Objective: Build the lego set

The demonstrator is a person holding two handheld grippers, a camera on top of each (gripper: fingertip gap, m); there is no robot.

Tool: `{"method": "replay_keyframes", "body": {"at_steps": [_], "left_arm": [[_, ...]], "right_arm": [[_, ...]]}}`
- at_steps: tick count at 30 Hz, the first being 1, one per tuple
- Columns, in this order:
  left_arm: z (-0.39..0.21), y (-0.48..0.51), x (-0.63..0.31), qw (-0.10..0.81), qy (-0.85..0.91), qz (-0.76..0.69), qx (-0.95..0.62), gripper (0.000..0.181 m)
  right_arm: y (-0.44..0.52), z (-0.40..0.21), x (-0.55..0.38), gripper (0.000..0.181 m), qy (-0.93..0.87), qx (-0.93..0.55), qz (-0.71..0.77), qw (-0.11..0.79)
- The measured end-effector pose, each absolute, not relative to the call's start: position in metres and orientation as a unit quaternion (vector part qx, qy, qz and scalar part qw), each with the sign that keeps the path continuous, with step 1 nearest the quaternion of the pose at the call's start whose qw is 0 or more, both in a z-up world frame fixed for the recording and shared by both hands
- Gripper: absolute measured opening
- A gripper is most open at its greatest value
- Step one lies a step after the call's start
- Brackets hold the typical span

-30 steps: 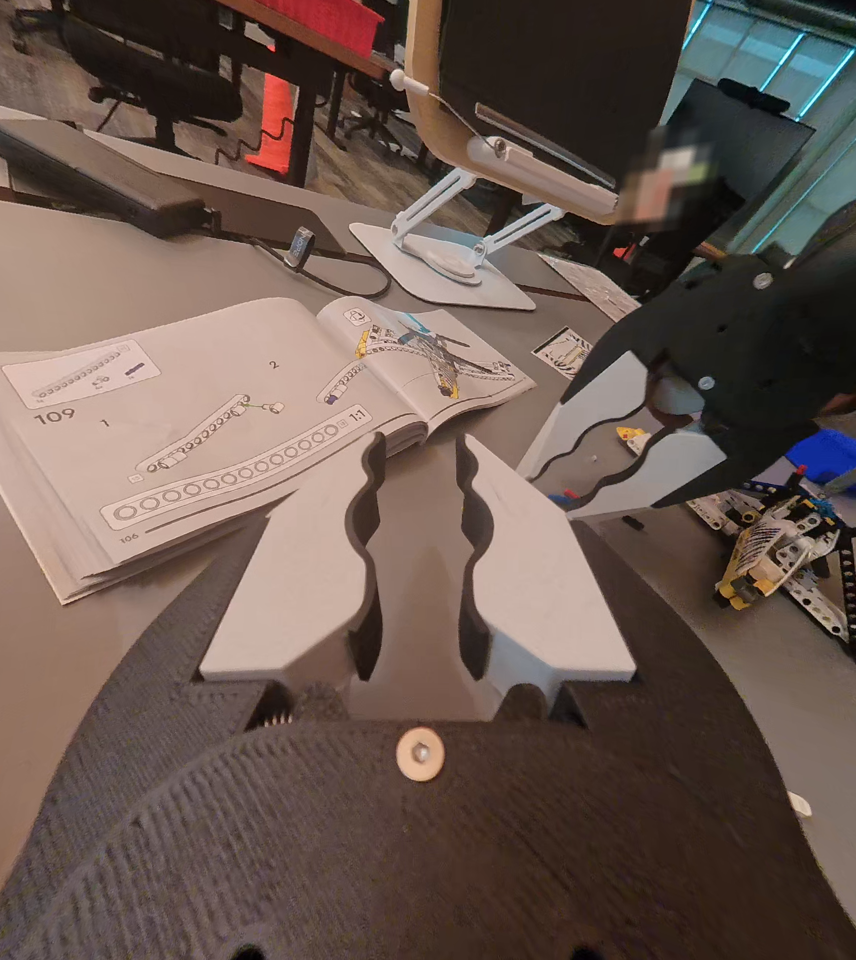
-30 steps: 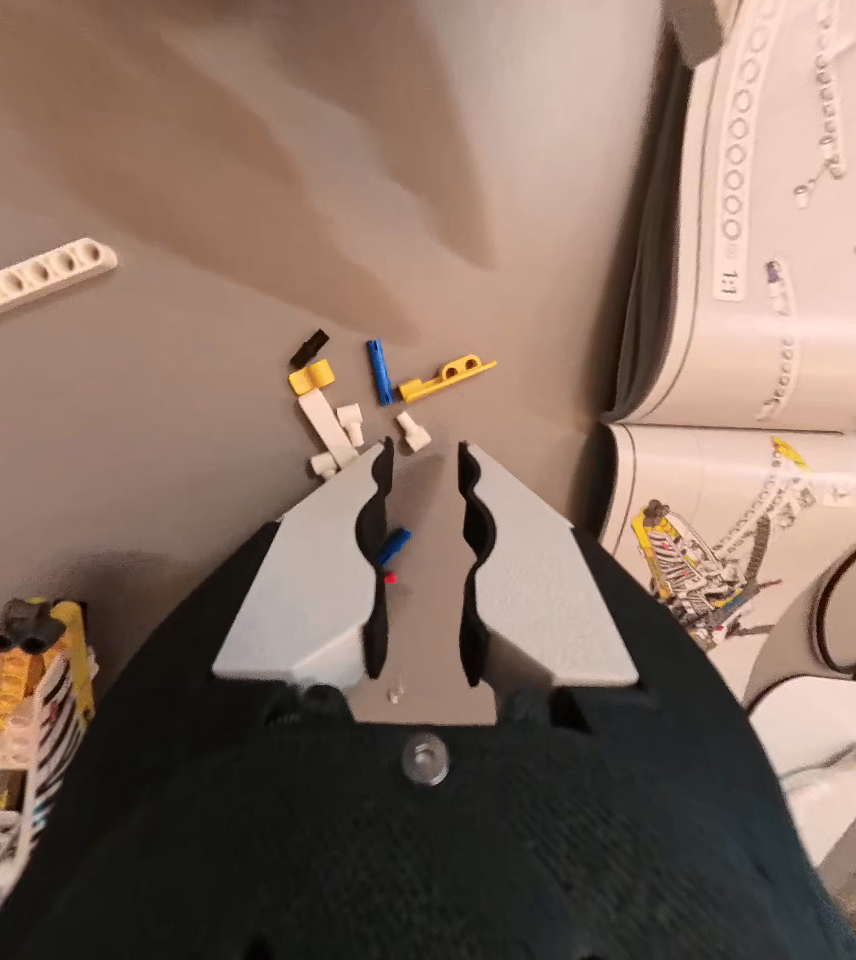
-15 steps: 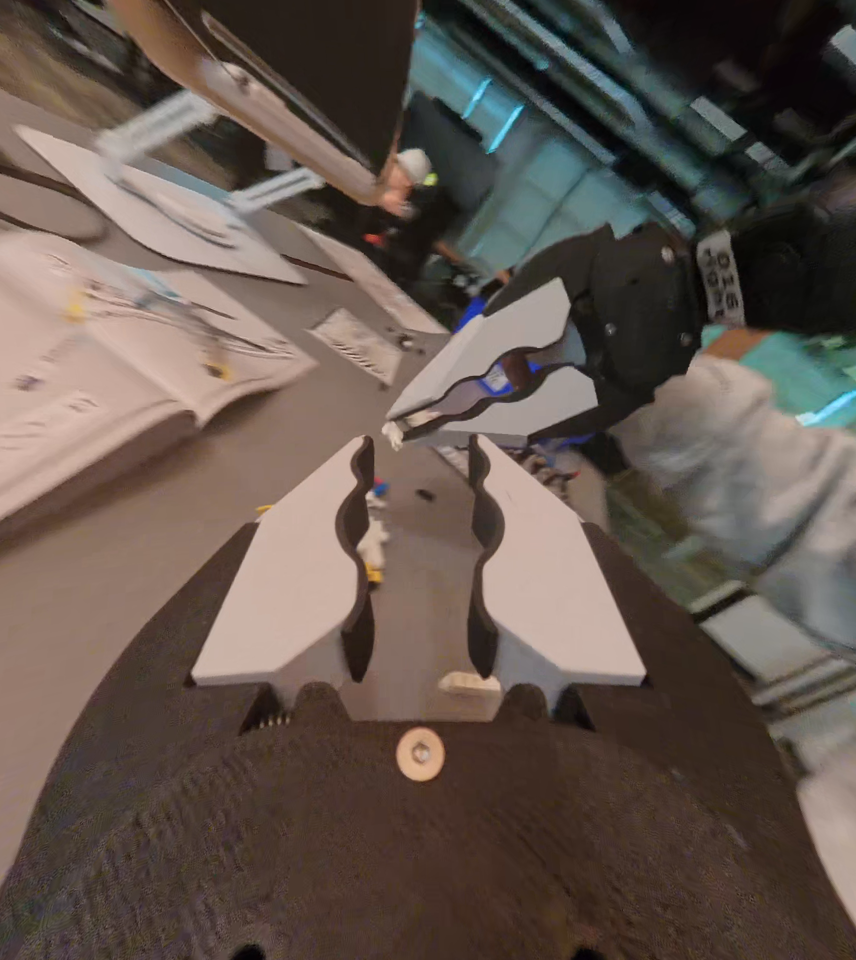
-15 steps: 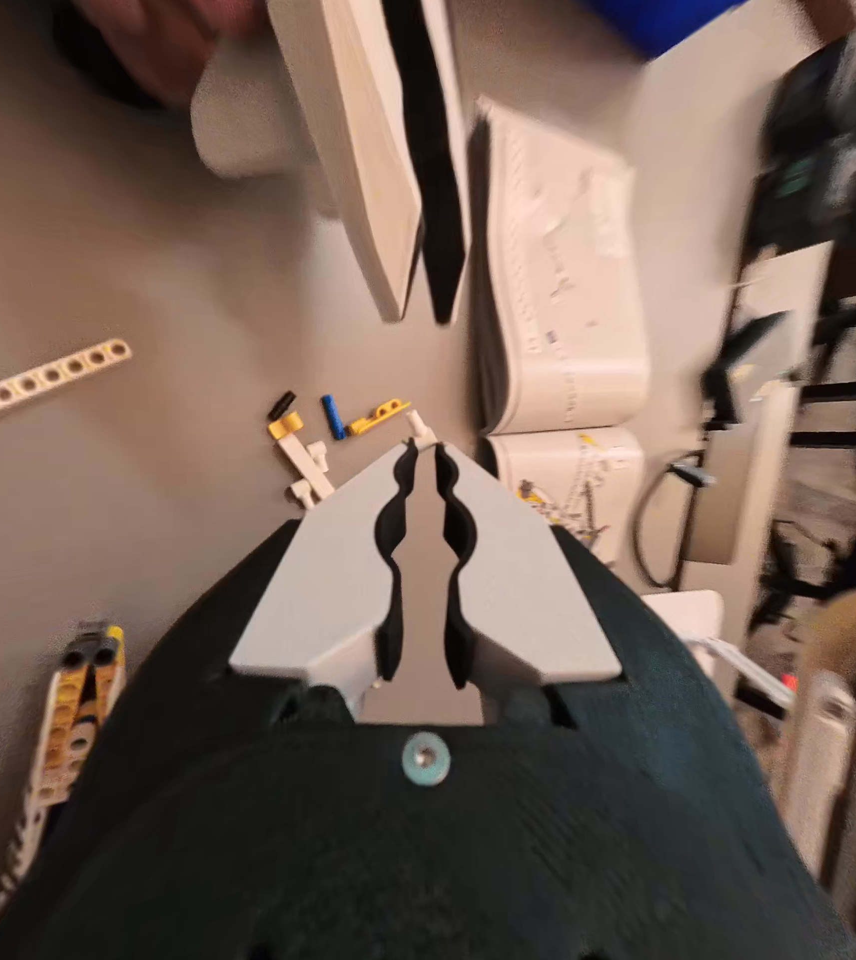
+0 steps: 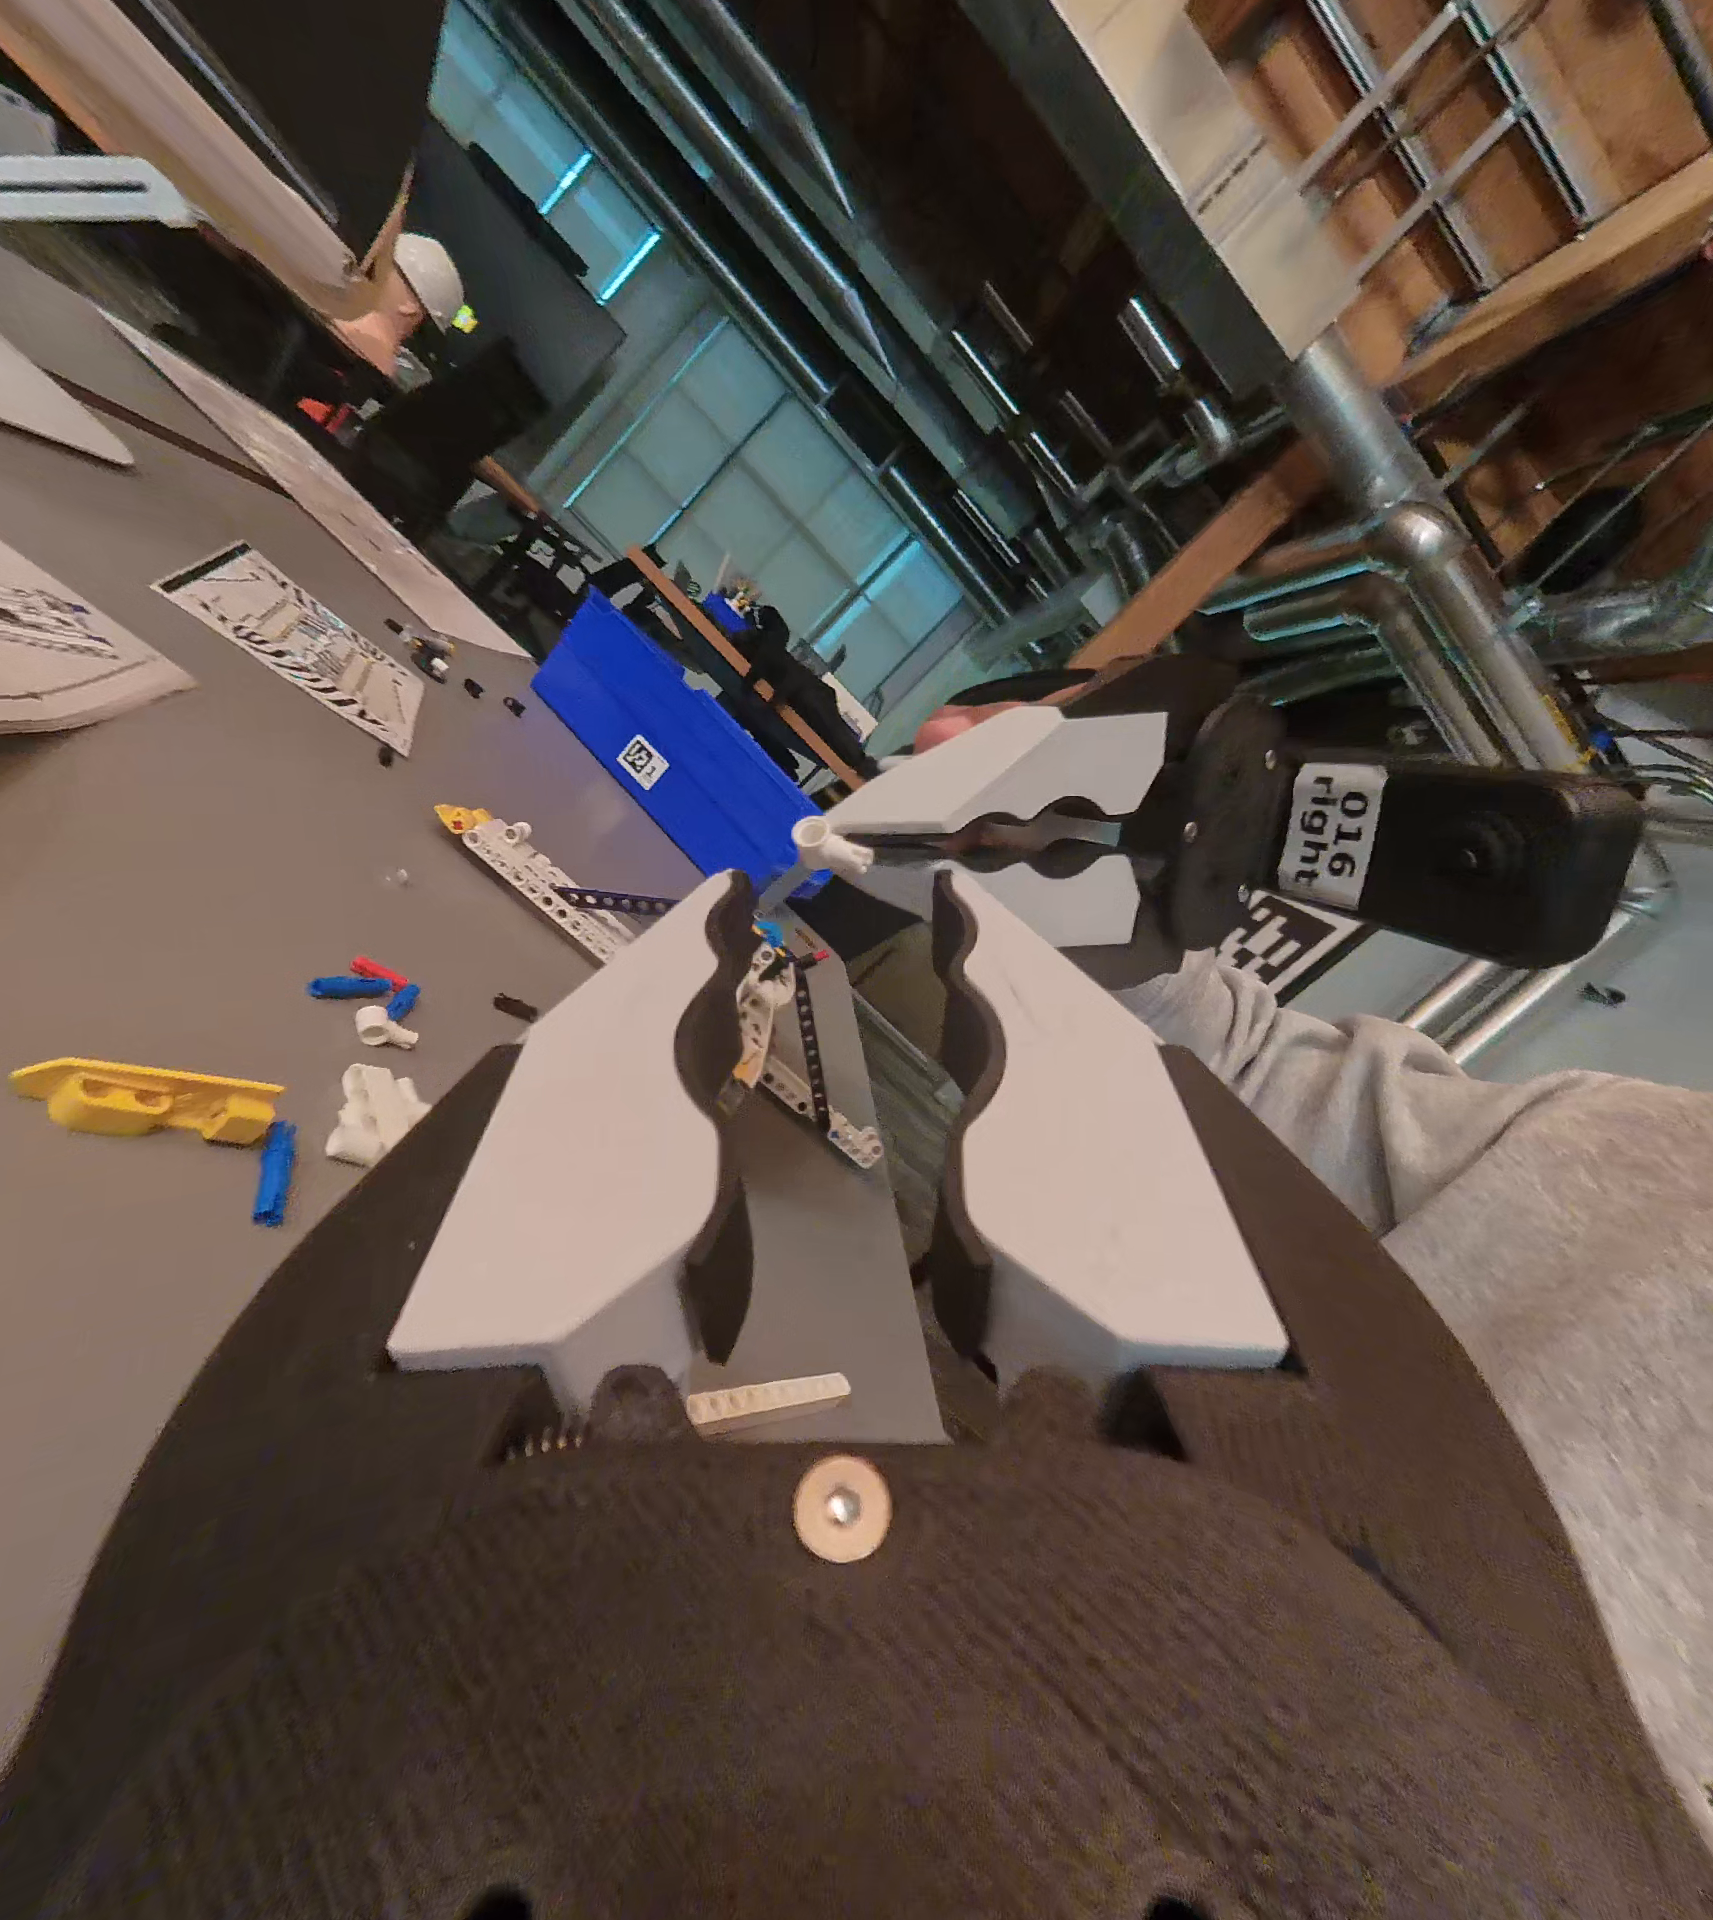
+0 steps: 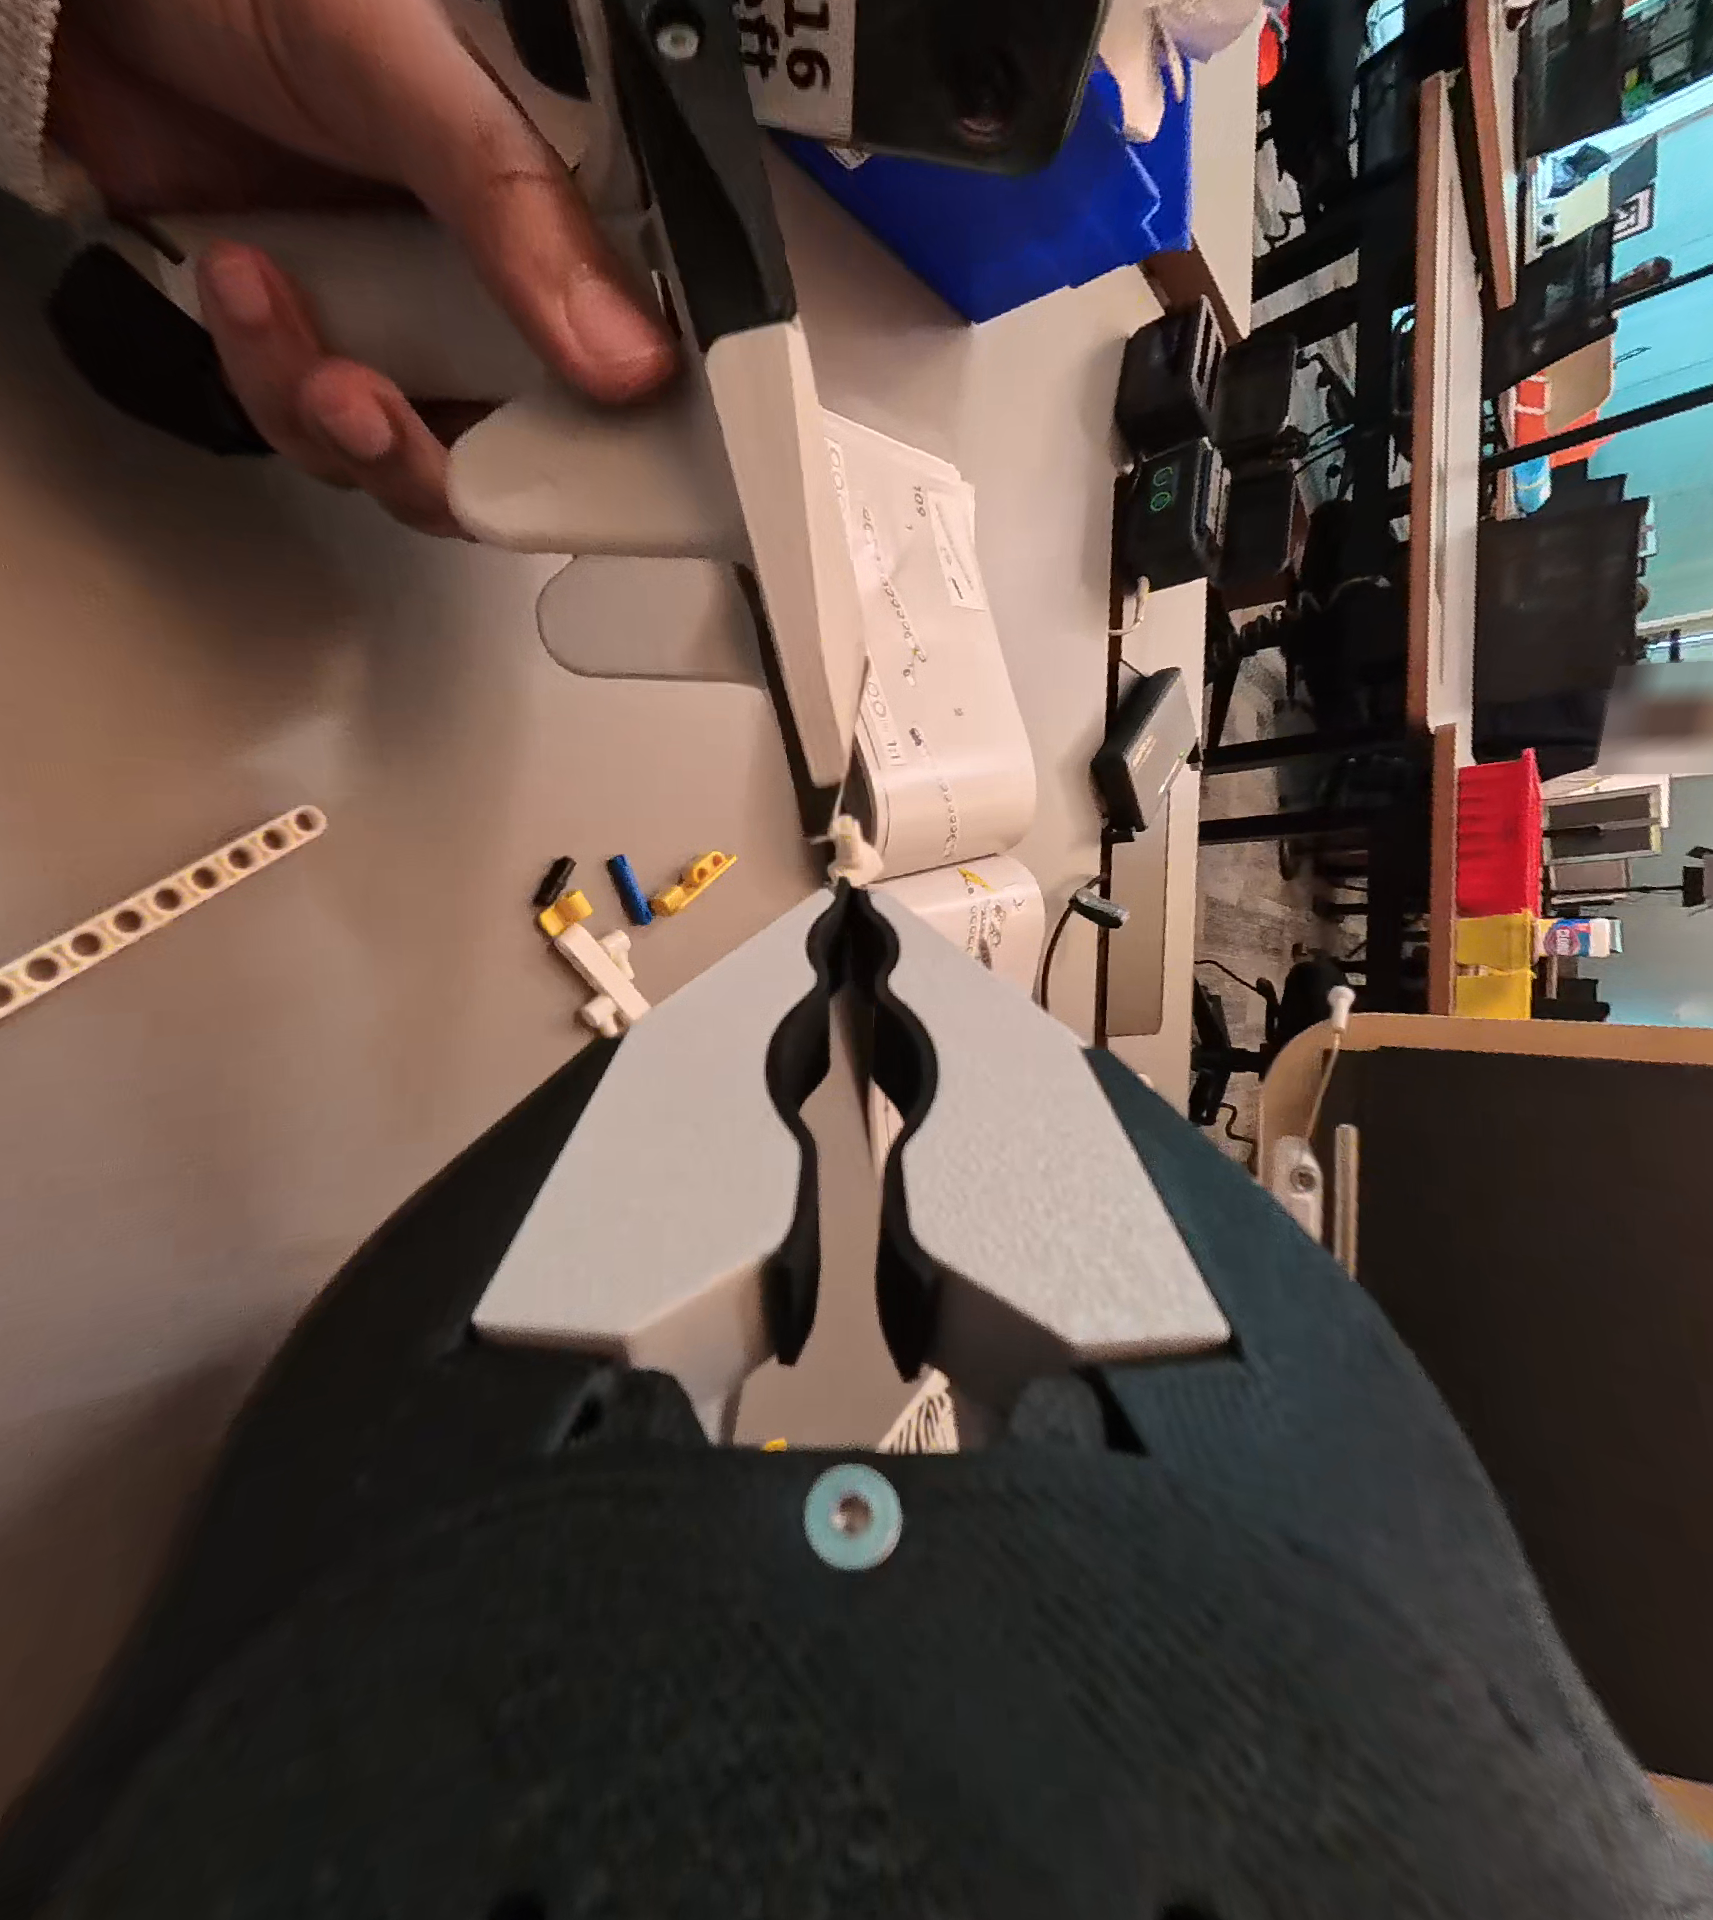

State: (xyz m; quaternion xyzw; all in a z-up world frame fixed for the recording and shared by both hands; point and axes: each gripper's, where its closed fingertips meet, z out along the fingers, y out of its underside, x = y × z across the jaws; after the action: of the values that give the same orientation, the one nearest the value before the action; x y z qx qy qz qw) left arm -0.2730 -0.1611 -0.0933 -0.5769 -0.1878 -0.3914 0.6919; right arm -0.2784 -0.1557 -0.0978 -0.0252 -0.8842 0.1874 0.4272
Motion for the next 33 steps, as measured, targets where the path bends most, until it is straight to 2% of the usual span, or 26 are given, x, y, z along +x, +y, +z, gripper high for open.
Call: {"method": "replay_keyframes", "body": {"at_steps": [3, 8, 19, 24, 28, 33], "left_arm": [[-0.092, -0.158, -0.268, 0.689, -0.182, -0.401, -0.575, 0.029], [-0.091, -0.158, -0.269, 0.692, -0.190, -0.409, -0.564, 0.012], [-0.077, -0.167, -0.255, 0.694, -0.137, -0.456, -0.539, 0.011], [-0.064, -0.177, -0.250, 0.702, -0.111, -0.490, -0.505, 0.010], [-0.048, -0.192, -0.236, 0.698, -0.060, -0.545, -0.461, 0.010], [-0.030, -0.211, -0.205, 0.668, 0.032, -0.611, -0.423, 0.010]], "right_arm": [[-0.158, -0.101, -0.277, 0.000, -0.881, -0.021, 0.182, 0.437], [-0.165, -0.099, -0.276, 0.000, -0.870, -0.004, 0.173, 0.461], [-0.178, -0.088, -0.257, 0.000, -0.856, 0.040, 0.225, 0.463], [-0.185, -0.064, -0.239, 0.004, -0.842, 0.024, 0.319, 0.434], [-0.190, -0.053, -0.231, 0.033, -0.840, 0.005, 0.377, 0.391], [-0.211, -0.042, -0.210, 0.026, -0.834, 0.018, 0.452, 0.317]]}}
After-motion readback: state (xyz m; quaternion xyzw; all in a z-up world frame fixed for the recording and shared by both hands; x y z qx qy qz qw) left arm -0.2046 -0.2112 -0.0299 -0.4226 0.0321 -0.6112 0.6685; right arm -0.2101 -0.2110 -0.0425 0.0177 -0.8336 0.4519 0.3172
